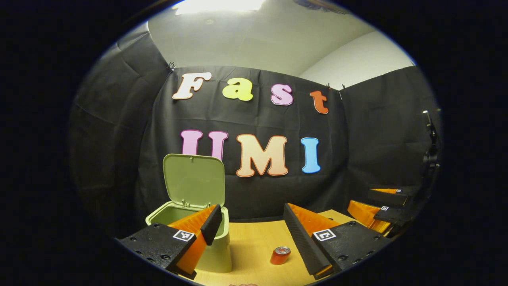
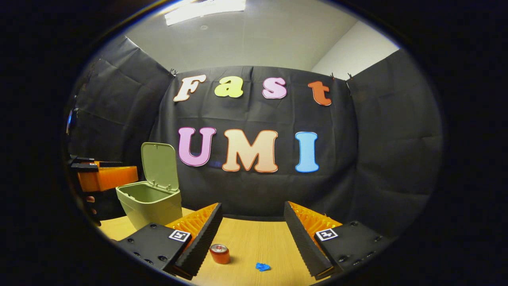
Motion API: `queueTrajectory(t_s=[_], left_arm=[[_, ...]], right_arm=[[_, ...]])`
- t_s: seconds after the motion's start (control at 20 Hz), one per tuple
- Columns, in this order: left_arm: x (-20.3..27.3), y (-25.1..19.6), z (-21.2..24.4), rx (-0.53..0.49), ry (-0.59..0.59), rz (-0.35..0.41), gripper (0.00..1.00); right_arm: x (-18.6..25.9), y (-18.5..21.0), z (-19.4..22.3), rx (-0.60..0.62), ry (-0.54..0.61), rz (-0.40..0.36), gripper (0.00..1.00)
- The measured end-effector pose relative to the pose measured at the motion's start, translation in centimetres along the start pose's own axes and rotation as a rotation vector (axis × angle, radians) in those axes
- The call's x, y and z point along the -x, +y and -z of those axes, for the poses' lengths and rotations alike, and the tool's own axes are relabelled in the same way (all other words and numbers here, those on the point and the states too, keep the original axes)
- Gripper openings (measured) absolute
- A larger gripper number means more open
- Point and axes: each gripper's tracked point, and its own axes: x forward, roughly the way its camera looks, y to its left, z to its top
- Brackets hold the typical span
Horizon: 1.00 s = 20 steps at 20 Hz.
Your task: Press the lid of the desktop garbage bin to open it, pick up the crumpled paper on the desktop and throw it into the bin, then pick up the pop can on the desktop and drop it into the bin, and finally close the garbage bin lid.
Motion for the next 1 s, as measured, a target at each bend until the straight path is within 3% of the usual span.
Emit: queueTrajectory(t_s=[0.35, 0.6, 1.0], left_arm=[[0.5, 1.7, 3.7, 0.018, 0.103, -0.049, 0.93], [1.1, 2.9, 6.7, -0.031, 0.184, -0.086, 0.93], [1.1, 3.4, 6.9, -0.077, 0.211, -0.1, 0.93]], right_arm=[[-3.5, -0.8, 8.0, -0.057, 0.175, -0.036, 1.0], [-6.1, -1.8, 14.2, -0.007, 0.294, -0.037, 0.98], [-10.0, -3.6, 25.2, -0.032, 0.611, -0.067, 0.99]])
